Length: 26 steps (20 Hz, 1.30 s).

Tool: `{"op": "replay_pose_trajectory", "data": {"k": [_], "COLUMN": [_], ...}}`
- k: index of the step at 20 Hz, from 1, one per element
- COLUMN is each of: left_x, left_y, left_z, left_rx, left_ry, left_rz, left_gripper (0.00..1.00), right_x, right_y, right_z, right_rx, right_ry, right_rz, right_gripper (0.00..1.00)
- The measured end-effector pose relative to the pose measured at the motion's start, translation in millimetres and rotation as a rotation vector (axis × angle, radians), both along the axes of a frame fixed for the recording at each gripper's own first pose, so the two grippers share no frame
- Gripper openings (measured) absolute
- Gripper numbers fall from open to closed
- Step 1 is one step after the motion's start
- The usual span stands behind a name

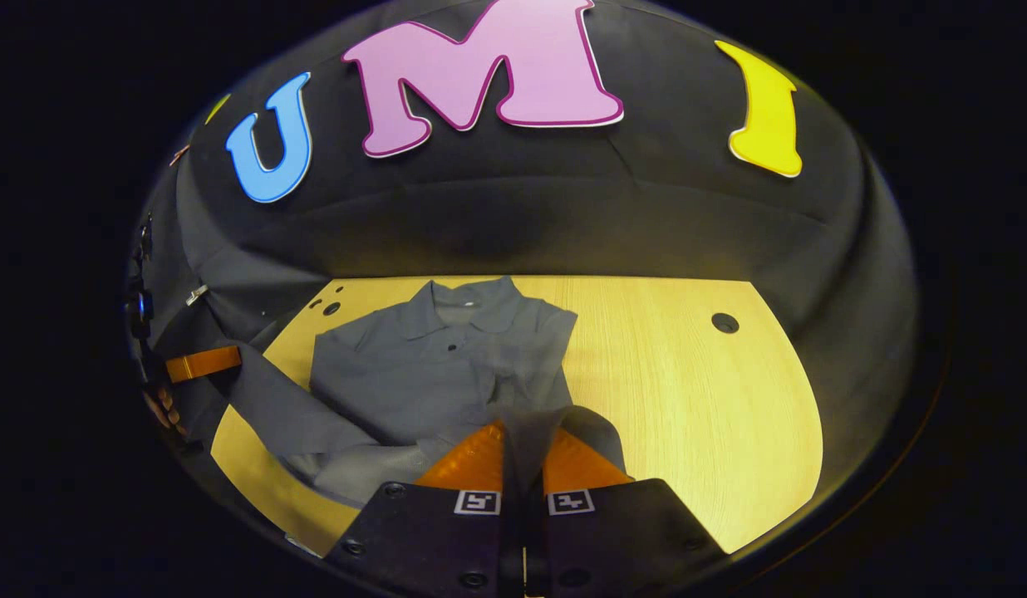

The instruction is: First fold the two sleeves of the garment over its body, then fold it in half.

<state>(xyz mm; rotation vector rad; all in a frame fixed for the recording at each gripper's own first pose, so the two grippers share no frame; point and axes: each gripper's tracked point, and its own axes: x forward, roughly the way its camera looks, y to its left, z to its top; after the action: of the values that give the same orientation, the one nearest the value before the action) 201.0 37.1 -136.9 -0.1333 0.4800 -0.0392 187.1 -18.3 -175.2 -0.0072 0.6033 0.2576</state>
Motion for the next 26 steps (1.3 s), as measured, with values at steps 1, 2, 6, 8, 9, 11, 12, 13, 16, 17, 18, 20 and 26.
{"op": "replay_pose_trajectory", "data": {"k": [1, 2, 6, 8, 9, 11, 12, 13, 16, 17, 18, 20, 26], "left_x": [10, 21, 64, 87, 99, 122, 132, 142, 169, 178, 185, 195, 194], "left_y": [1, 4, 8, 10, 12, 13, 13, 14, 19, 21, 22, 28, 33], "left_z": [1, 2, 10, 12, 13, 13, 11, 9, -4, -11, -19, -35, -54], "left_rx": [0.002, 0.006, -0.010, -0.004, -0.002, -0.007, -0.013, -0.020, -0.034, -0.037, -0.040, -0.031, 0.022], "left_ry": [-0.009, -0.020, -0.061, -0.083, -0.093, -0.105, -0.107, -0.109, -0.107, -0.104, -0.096, -0.074, -0.007], "left_rz": [0.000, 0.001, -0.002, -0.007, -0.011, -0.020, -0.023, -0.024, -0.017, -0.015, -0.016, 0.005, 0.026], "left_gripper": [0.05, 0.05, 0.05, 0.05, 0.05, 0.05, 0.05, 0.05, 0.05, 0.05, 0.05, 0.05, 0.31], "right_x": [11, 22, 66, 88, 98, 119, 129, 138, 162, 170, 178, 188, 193], "right_y": [1, 3, 12, 14, 16, 18, 19, 20, 22, 23, 23, 23, 13], "right_z": [1, 2, 5, 7, 8, 6, 4, 1, -6, -10, -15, -26, -40], "right_rx": [-0.006, -0.007, 0.001, 0.010, 0.017, 0.019, 0.016, 0.014, 0.015, 0.015, 0.012, 0.010, -0.009], "right_ry": [-0.011, -0.023, -0.062, -0.082, -0.089, -0.102, -0.107, -0.110, -0.119, -0.122, -0.121, -0.109, -0.078], "right_rz": [0.003, 0.006, 0.002, -0.010, -0.015, -0.023, -0.026, -0.027, -0.033, -0.038, -0.046, -0.065, -0.106], "right_gripper": [0.06, 0.06, 0.06, 0.06, 0.06, 0.06, 0.06, 0.06, 0.06, 0.06, 0.06, 0.06, 0.58]}}
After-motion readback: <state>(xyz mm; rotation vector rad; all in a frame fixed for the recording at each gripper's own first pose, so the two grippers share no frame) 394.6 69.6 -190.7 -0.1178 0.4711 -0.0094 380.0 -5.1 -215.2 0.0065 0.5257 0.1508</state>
